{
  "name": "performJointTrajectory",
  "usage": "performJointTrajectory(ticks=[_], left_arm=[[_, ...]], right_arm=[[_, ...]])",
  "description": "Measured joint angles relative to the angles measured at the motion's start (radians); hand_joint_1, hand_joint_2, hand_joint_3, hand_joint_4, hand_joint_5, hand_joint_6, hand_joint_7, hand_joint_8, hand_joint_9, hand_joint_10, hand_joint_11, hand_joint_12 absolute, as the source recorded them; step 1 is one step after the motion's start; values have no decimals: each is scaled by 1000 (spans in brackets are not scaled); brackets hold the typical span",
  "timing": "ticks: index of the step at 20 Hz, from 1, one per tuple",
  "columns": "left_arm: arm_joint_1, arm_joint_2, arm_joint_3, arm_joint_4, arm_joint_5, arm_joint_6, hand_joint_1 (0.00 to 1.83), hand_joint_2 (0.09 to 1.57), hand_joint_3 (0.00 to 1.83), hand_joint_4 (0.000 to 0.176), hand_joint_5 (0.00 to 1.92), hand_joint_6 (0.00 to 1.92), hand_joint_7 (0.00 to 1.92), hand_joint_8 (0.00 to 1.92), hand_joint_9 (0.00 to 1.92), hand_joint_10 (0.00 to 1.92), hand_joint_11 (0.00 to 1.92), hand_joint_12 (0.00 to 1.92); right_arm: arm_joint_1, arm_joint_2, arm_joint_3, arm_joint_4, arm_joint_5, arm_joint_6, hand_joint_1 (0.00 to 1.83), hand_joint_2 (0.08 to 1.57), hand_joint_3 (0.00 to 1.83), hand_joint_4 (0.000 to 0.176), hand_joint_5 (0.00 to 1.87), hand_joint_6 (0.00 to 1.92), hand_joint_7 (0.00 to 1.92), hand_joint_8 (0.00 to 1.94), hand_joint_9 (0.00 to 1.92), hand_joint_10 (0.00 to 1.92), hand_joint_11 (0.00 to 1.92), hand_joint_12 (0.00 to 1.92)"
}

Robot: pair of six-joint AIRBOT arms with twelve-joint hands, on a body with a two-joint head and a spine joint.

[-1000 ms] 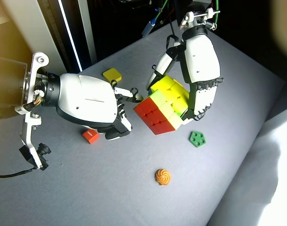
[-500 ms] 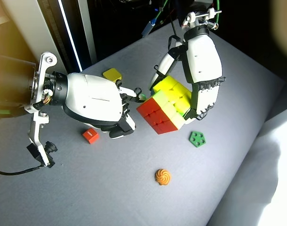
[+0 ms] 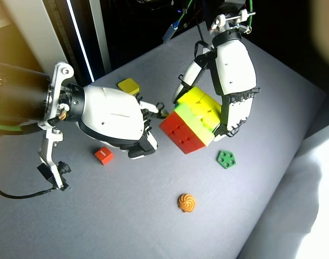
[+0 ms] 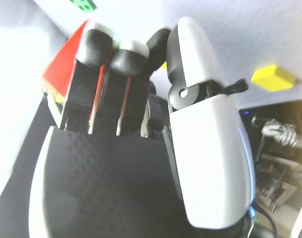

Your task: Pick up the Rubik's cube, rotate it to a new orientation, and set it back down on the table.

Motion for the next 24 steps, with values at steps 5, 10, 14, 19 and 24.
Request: performJointTrajectory(ticks=[5, 10, 14, 19, 24], left_arm=[[-2, 0, 0, 0, 3, -2, 1349, 1197, 0, 0, 887, 965, 824, 1389, 656, 1533, 428, 1668], [-3, 0, 0, -1, 4, -2, 1351, 1191, 0, 0, 903, 916, 835, 1381, 660, 1531, 445, 1676], [-4, 0, 0, 0, 3, -2, 1259, 1129, 0, 0, 1013, 731, 924, 1342, 728, 1377, 490, 1656], [-4, 0, 2, 0, 3, -1, 1357, 1176, 1, 0, 912, 891, 869, 1332, 692, 1496, 467, 1649], [-5, 0, 2, -5, 6, 1, 1353, 1169, 0, 0, 925, 907, 878, 1303, 706, 1459, 458, 1647]], right_arm=[[0, 0, 0, 3, 0, 0, 1369, 1114, 0, 100, 161, 2, 937, 1155, 961, 1772, 660, 1782], [0, -2, 0, 3, 0, -5, 1370, 1102, 0, 90, 139, 0, 962, 1107, 971, 1741, 666, 1782], [0, -2, 0, 3, -6, -26, 1362, 1130, 6, 86, 199, 6, 905, 1194, 963, 1717, 639, 1812], [0, -5, 0, 2, -23, -34, 1369, 1112, 0, 93, 186, 3, 950, 1126, 967, 1624, 624, 1710], [9, -6, -7, -57, 12, -35, 1365, 1123, 1, 90, 152, 1, 921, 1182, 986, 1856, 712, 1881]])
